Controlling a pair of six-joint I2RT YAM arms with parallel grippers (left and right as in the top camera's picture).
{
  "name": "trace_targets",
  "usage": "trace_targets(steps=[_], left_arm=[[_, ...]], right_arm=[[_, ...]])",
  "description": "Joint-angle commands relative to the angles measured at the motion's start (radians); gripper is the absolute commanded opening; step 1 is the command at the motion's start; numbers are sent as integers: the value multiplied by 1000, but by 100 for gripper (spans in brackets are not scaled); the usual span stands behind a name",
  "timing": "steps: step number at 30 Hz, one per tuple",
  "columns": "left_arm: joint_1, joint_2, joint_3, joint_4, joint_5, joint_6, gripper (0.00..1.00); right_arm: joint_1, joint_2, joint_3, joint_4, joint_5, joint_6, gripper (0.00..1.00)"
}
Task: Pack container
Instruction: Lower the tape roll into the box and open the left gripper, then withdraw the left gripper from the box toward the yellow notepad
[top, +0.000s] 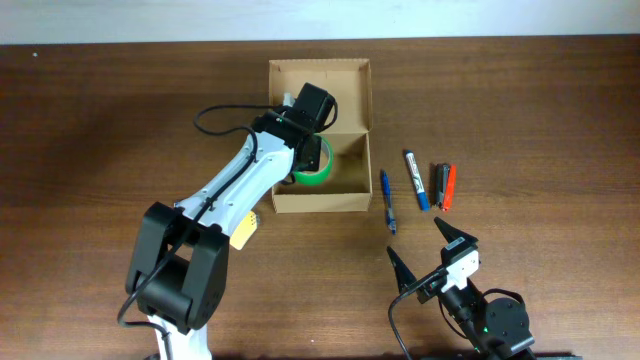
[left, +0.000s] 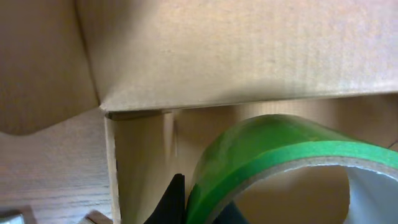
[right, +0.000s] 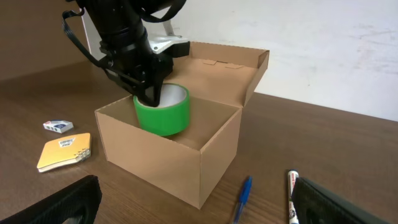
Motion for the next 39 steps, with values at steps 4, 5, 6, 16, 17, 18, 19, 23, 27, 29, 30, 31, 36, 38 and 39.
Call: trace_targets(steps=[4, 5, 6, 16, 17, 18, 19, 23, 27, 29, 30, 31, 36, 38, 39], left_arm=[[5, 10, -3, 13, -18, 262, 2], [6, 10, -3, 14, -18, 269, 2], [9, 10, -3, 14, -18, 275, 2], [23, 10, -3, 14, -15, 282, 29], [23, 10, -3, 15, -15, 282, 35], [23, 10, -3, 16, -16, 282, 39], [23, 10, -3, 17, -18, 282, 40], [23, 10, -3, 22, -17, 282, 41], [22, 10, -2, 30, -17, 282, 41], [22, 10, 10, 24, -15, 281, 41], [21, 8, 24, 15, -8, 281, 40], [19, 5, 43, 0, 6, 281, 40], [11, -31, 174, -117, 123, 202, 41], [8, -53, 224, -168, 125, 147, 40], [8, -65, 242, -187, 126, 134, 40]], right_arm=[[6, -8, -10, 2, 9, -3, 99], [6, -8, -10, 2, 9, -3, 99], [6, -8, -10, 2, 9, -3, 99], [6, -8, -10, 2, 9, -3, 99], [6, -8, -10, 2, 9, -3, 99], [6, -8, -10, 2, 9, -3, 99], [5, -8, -10, 2, 9, -3, 99], [6, -8, -10, 2, 9, -3, 99], [6, -8, -10, 2, 9, -3, 99], [6, -8, -10, 2, 9, -3, 99], [6, -8, -10, 2, 9, -3, 99], [6, -8, -10, 2, 9, -3, 99], [6, -8, -10, 2, 9, -3, 99], [6, -8, -10, 2, 9, -3, 99], [6, -8, -10, 2, 9, -3, 99]])
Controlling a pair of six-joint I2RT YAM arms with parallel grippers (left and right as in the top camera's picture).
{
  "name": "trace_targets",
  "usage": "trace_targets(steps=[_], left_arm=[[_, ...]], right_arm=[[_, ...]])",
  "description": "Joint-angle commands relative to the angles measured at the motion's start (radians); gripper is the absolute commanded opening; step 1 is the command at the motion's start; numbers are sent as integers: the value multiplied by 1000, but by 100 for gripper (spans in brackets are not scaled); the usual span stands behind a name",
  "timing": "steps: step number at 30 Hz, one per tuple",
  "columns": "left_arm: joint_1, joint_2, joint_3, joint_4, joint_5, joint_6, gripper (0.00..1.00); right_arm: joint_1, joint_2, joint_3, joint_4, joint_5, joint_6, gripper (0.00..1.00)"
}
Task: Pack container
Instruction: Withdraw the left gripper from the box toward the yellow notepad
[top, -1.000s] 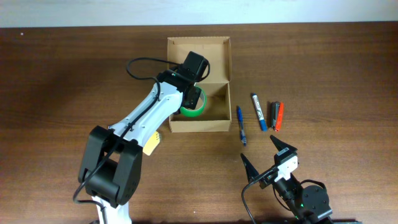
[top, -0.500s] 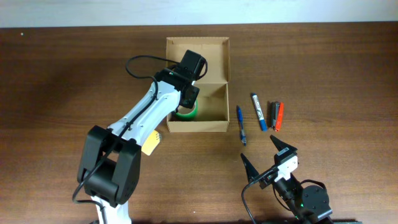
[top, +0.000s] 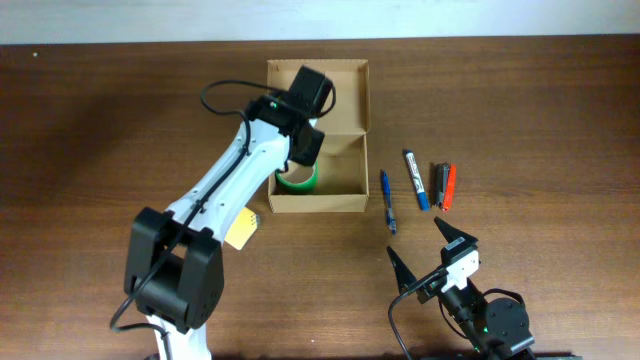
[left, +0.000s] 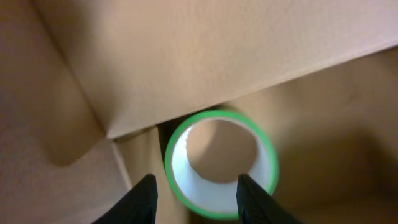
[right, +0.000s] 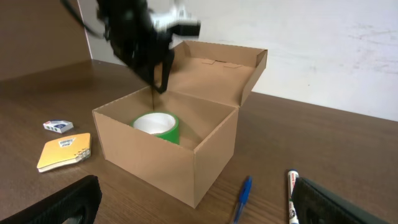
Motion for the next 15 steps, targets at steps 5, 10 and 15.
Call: trace_targets(steps=[5, 10, 15], left_arm=[[-5, -172, 108, -118, 45, -87, 40], [-5, -329, 108, -237, 44, -112, 35], [-5, -498, 100, -357, 44, -135, 35]], right_arm=[[6, -8, -10, 2, 9, -3, 99], [6, -8, -10, 2, 9, -3, 99], [6, -8, -10, 2, 9, -3, 99]])
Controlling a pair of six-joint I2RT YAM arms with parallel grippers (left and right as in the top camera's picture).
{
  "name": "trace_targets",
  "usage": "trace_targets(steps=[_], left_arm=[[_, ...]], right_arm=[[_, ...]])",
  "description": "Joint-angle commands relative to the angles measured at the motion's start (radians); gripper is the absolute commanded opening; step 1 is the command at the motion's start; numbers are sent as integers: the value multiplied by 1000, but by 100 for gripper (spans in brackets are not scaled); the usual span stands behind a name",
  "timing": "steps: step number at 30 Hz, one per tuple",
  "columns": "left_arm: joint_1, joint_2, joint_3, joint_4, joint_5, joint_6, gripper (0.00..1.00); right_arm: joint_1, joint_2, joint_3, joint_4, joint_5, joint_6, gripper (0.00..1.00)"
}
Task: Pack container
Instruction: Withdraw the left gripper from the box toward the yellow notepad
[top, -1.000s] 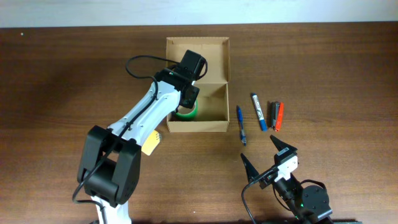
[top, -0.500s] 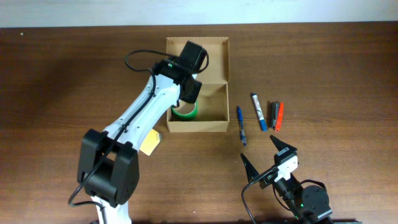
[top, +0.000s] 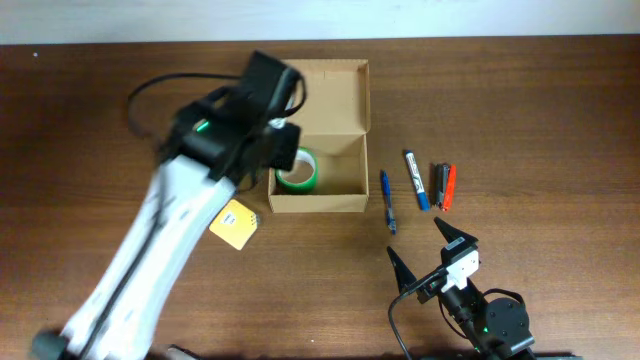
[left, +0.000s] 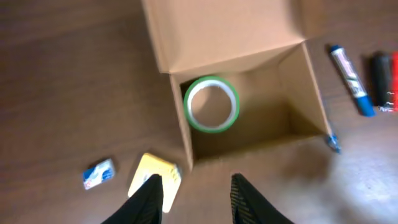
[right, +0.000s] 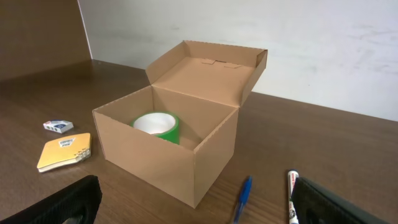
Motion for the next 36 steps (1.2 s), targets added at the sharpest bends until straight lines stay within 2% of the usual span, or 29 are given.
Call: trace_targets(steps=[1, 5, 10, 17, 20, 22, 24, 33, 34, 36], left_arm=[[-2, -118, 16, -55, 9, -29, 34], [-2, -264, -26, -124, 3, -35, 35], [-2, -460, -177, -133, -25, -63, 36], [-2, -695, -461, -83, -26, -70, 54], [-2, -746, -563, -72, -27, -67, 66], [-2, -752, -620, -72, -26, -61, 81], [-2, -743, -668, -69, -26, -47, 86], [-2, -587, -745, 47, -27, 77, 87], [-2, -563, -745, 58, -27, 98, 92], [-1, -509, -745, 88, -27, 133, 94]], right_arm=[[6, -8, -10, 2, 9, -3, 99], [6, -8, -10, 2, 9, -3, 99], [6, -8, -10, 2, 9, -3, 99], [6, -8, -10, 2, 9, -3, 99], [6, -8, -10, 2, 9, -3, 99], [6, -8, -10, 2, 9, -3, 99], [6, -8, -10, 2, 9, -3, 99], [6, -8, -10, 2, 9, -3, 99], [6, -8, -10, 2, 9, -3, 99], [6, -8, -10, 2, 9, -3, 99]])
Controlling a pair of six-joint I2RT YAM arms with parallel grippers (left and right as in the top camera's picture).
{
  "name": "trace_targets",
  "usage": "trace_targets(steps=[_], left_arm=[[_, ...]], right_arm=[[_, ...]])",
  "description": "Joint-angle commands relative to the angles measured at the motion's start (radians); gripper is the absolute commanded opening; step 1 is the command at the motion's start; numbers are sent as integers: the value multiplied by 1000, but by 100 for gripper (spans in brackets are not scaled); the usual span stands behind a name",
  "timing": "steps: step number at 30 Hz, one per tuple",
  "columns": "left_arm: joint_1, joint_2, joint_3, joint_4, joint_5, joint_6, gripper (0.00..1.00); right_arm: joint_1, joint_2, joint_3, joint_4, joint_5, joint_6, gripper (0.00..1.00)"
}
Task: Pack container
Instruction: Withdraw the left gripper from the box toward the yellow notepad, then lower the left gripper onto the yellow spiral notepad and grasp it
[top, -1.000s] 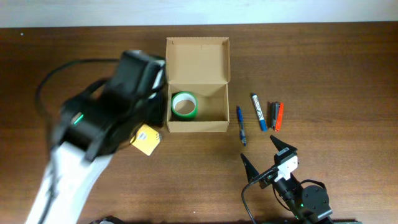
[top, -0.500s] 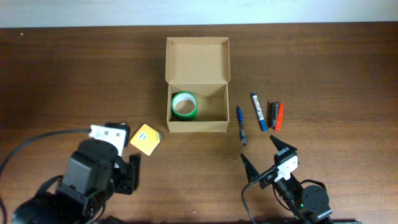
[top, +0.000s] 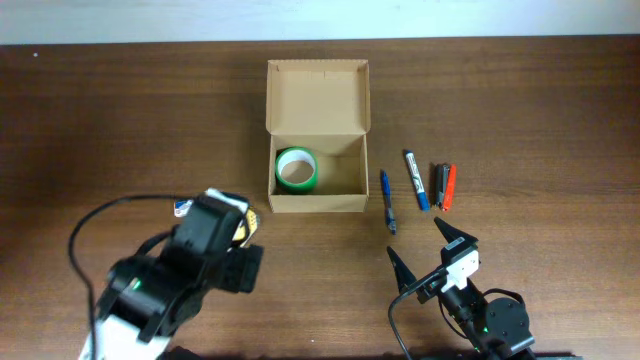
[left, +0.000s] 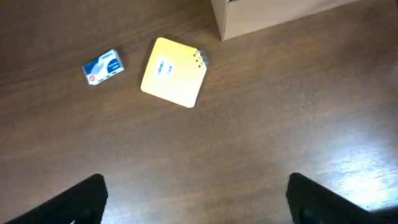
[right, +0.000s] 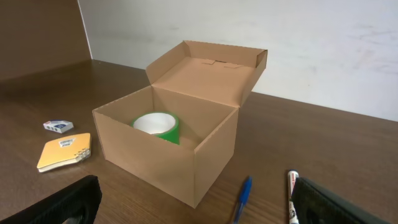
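Observation:
The open cardboard box stands at the table's middle with its lid folded back. A green tape roll lies flat in the box's left half and also shows in the right wrist view. My left gripper is open wide over bare wood at the near left, nothing between its fingers. Just ahead of it lie a yellow notepad and a small blue-and-white pack. My right gripper stands open at the near right, facing the box.
Right of the box lie a blue pen, a blue marker, a black marker and a red marker. My left arm covers part of the notepad from overhead.
My left gripper was above the box's left side, looking down on the tape roll. It is now back at the near left of the table with its jaws spread wider. The right arm has not moved.
My left gripper was shut on the green tape roll inside the box. Then the roll lay flat on the box floor with the gripper open above it. The gripper was then higher over the box, and now it is clear of it.

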Motion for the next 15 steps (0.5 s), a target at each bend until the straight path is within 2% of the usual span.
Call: trace_targets(steps=[1, 6, 11, 15], left_arm=[[-1, 77, -8, 39, -10, 95, 95], [1, 224, -8, 127, -11, 145, 95], [77, 345, -8, 153, -3, 176, 95], [169, 389, -8, 175, 101, 250, 95]], right_arm=[[6, -8, -10, 2, 9, -3, 99], [6, -8, -10, 2, 9, -3, 99], [6, -8, -10, 2, 9, -3, 99], [6, -8, -10, 2, 9, -3, 99]])
